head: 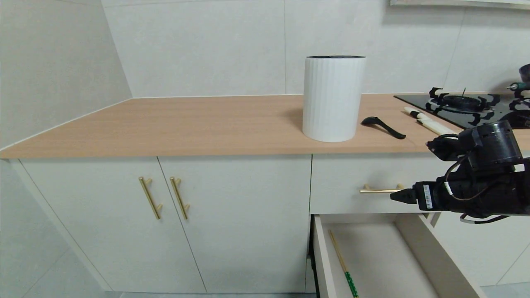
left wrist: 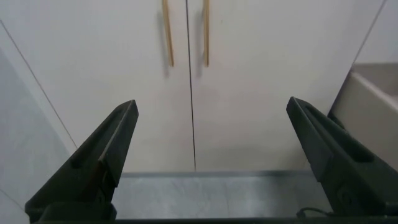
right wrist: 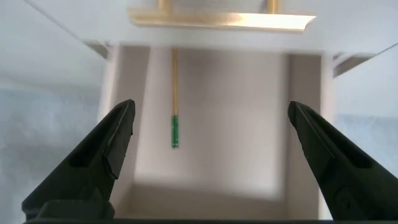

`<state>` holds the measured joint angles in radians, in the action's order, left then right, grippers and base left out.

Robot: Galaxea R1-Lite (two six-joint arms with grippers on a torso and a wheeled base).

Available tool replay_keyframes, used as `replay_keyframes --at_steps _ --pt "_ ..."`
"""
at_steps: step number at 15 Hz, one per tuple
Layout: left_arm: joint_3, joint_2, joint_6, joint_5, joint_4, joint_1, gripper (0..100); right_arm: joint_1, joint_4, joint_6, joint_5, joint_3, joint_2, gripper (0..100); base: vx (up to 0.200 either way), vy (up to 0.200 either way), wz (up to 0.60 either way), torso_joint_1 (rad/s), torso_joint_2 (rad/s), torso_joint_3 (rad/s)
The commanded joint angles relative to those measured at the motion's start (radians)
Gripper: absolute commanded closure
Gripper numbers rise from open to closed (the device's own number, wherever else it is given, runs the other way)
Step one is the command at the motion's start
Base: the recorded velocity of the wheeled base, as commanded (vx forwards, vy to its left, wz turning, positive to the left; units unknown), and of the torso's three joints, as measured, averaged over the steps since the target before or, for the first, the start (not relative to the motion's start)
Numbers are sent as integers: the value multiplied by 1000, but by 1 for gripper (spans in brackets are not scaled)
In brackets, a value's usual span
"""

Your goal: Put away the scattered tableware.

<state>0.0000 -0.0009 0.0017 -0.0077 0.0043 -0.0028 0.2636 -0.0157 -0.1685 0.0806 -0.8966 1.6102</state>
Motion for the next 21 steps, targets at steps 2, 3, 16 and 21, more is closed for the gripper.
replay_keyframes --at_steps 2,3,16,21 --pt "0 1 0 0 0 0 0 0 0 0 -1 1 -1 0 0 0 0 158 -503 -286" --pt "0 1 0 0 0 1 0 0 0 0 -1 1 -3 0 0 0 0 178 -476 -300" --pt "0 1 0 0 0 0 0 2 -1 14 -2 8 22 0 0 0 0 205 -478 -278" --pt "0 1 0 0 0 0 0 -75 -271 178 -15 -67 260 0 0 0 0 43 -96 -56"
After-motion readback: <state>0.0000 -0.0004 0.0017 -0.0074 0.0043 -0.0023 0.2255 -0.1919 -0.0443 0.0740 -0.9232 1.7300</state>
